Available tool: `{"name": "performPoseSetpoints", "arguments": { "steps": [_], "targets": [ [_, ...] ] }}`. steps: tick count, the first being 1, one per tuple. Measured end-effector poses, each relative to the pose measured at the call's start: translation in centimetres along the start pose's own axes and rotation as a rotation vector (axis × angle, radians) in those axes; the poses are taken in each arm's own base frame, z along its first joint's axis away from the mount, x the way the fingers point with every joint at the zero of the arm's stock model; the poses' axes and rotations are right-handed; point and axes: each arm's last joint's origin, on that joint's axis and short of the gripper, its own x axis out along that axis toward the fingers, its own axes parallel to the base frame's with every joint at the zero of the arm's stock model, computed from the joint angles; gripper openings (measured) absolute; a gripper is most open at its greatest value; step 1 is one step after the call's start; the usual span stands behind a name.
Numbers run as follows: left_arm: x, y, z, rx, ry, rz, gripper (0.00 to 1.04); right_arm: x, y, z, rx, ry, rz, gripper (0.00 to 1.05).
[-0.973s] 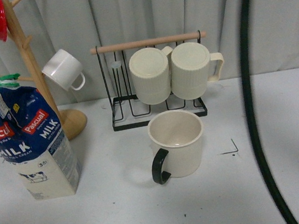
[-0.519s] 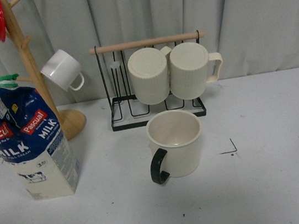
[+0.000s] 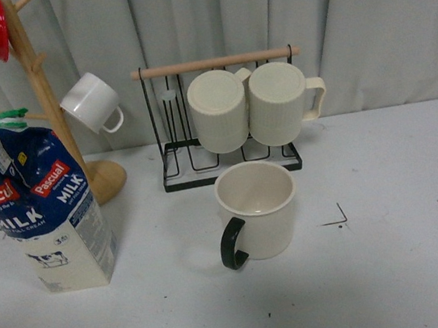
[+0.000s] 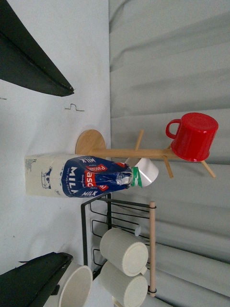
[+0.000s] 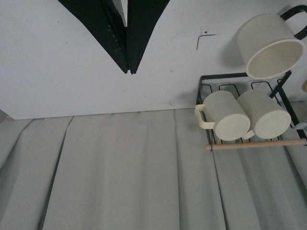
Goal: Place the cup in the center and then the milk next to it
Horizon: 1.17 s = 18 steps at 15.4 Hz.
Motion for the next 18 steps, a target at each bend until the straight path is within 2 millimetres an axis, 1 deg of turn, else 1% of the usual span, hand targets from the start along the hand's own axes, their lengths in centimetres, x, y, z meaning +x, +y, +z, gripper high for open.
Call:
{"name": "performPoseSetpoints", "arguments": {
  "steps": [2,3,4,6,17,18],
  "targets": [
    [0.0,0.0,0.0,0.0,0.0,0.0,0.98,-0.7,0.0,-0.4,0.0,0.0,0.0,0.02],
    [0.0,0.0,0.0,0.0,0.0,0.0,0.98,-1.1,0.0,-0.6,0.0,-0.039,0.0,0.02],
    [0.0,0.0,0.0,0.0,0.0,0.0,0.98,-1.2,0.0,-1.2,0.0,0.0,0.0,0.02],
    [0.0,0.0,0.0,0.0,0.0,0.0,0.98,-1.7,0.0,-0.9,0.0,-0.023,0.0,0.02],
    [0.0,0.0,0.0,0.0,0.0,0.0,0.98,-3.3,0.0,-1.1,0.0,-0.008,0.0,0.02],
    [0.0,0.0,0.0,0.0,0.0,0.0,0.98,-4.1,0.0,-1.5,0.0,0.02,0.001,0.02]
  ]
}}
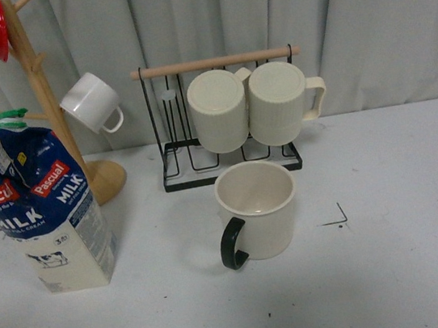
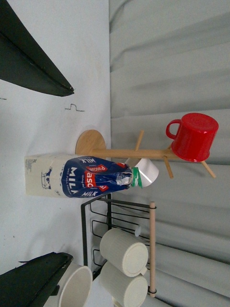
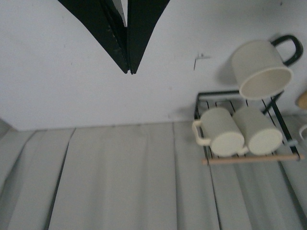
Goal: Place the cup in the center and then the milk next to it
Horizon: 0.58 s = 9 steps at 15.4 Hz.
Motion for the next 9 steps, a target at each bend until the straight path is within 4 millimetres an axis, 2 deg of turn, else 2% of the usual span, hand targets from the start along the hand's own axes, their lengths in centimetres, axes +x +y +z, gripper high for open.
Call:
{"name": "performPoseSetpoints", "arguments": {
  "steps": [1,4,5,7,8,9],
  "targets": [
    [0.0,0.0,0.0,0.0,0.0,-0.001,0.98,-0.18,0.0,0.49,0.0,-0.046,-0.001,0.02],
    [0.0,0.0,0.0,0.0,0.0,-0.001,0.98,-0.15,0.0,0.22,-0.001,-0.029,0.0,0.03],
    [0.0,0.0,0.01,0.0,-0.001,0.0,0.98,-0.15,0.0,0.23,-0.001,-0.029,0.0,0.1],
    [0.0,0.0,0.0,0.0,0.0,-0.001,0.98,-0.15,0.0,0.23,-0.001,-0.029,0.0,0.32],
    [0.0,0.0,0.0,0.0,0.0,-0.001,0.98,-0.16,0.0,0.24,-0.001,-0.03,0.0,0.46],
    [-0.15,0.05,-0.15,-0.026,0.129,0.022,0.98,-0.16,0.0,0.24,-0.001,-0.03,0.0,0.61]
  ]
}}
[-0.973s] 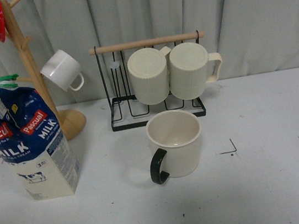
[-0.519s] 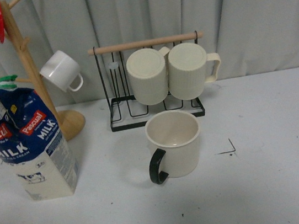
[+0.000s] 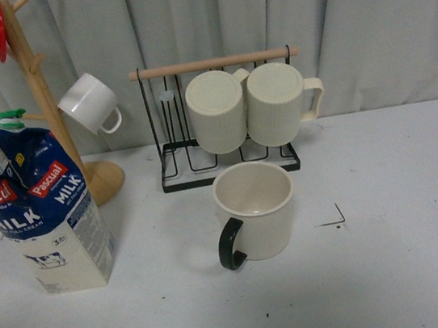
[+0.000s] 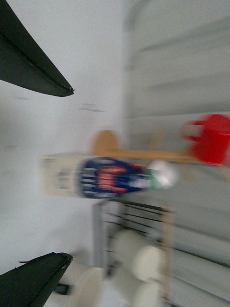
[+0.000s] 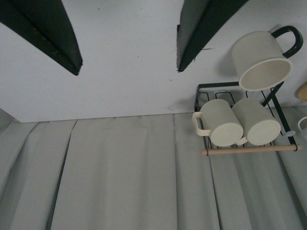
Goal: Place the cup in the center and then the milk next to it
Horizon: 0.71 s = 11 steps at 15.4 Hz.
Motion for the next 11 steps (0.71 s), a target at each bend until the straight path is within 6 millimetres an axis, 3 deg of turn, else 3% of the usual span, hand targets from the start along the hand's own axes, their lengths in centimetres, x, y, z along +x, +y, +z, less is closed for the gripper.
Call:
{"name": "performPoseSetpoints", "arguments": {
  "steps": [1,2,3,5,11],
  "targets": [
    [0.2,0.3,0.9,-0.099,0.284,0.058,0.98,0.0,0.0,0.0,0.0,0.001,0.001,0.73],
    [0.3,0.5,2.4,-0.16,0.378,0.111,0.98,0.0,0.0,0.0,0.001,-0.001,0.0,0.84],
    [0.7,0.5,4.4,-0.185,0.328,0.096,0.98,0.0,0.0,0.0,0.0,0.002,0.0,0.95],
    [3.3,0.0,9.3,-0.169,0.172,0.054,0.98,0.0,0.0,0.0,0.0,0.0,0.0,0.98],
    [11.7,-1.0,9.6,-0.103,0.23,-0.024,0.98,0.0,0.0,0.0,0.0,0.0,0.0,0.98]
  ]
}}
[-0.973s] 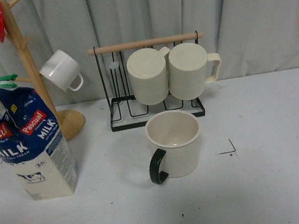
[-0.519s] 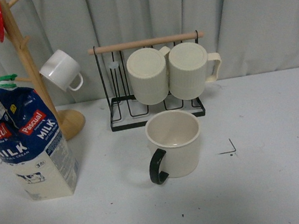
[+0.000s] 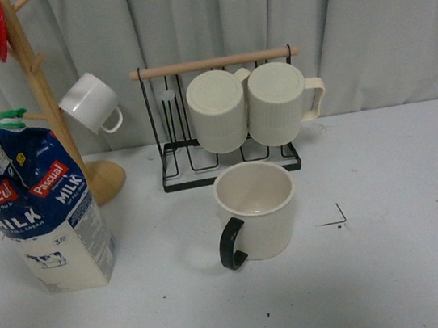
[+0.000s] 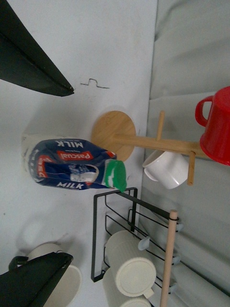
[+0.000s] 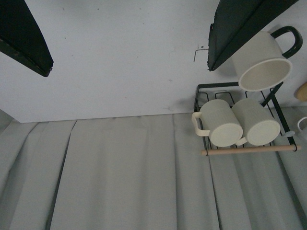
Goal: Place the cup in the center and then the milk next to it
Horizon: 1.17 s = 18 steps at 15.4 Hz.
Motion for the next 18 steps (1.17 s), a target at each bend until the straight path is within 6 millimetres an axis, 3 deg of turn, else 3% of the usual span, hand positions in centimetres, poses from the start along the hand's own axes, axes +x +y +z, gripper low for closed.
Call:
{"name": "performPoseSetpoints", "arguments": {
  "steps": [6,17,18],
  "targets": [
    [6.0,-0.1,-1.8,0.034,0.088,-0.013,0.98,0.0,0.0,0.0,0.0,0.0,0.0,0.98],
    [12.0,-0.9,-3.0,0.132,0.107,0.072,0.98,0.0,0.0,0.0,0.0,0.0,0.0,0.98],
    [12.4,-1.1,-3.6,0.137,0.124,0.079,0.93,0.0,0.0,0.0,0.0,0.0,0.0,0.98]
  ]
}}
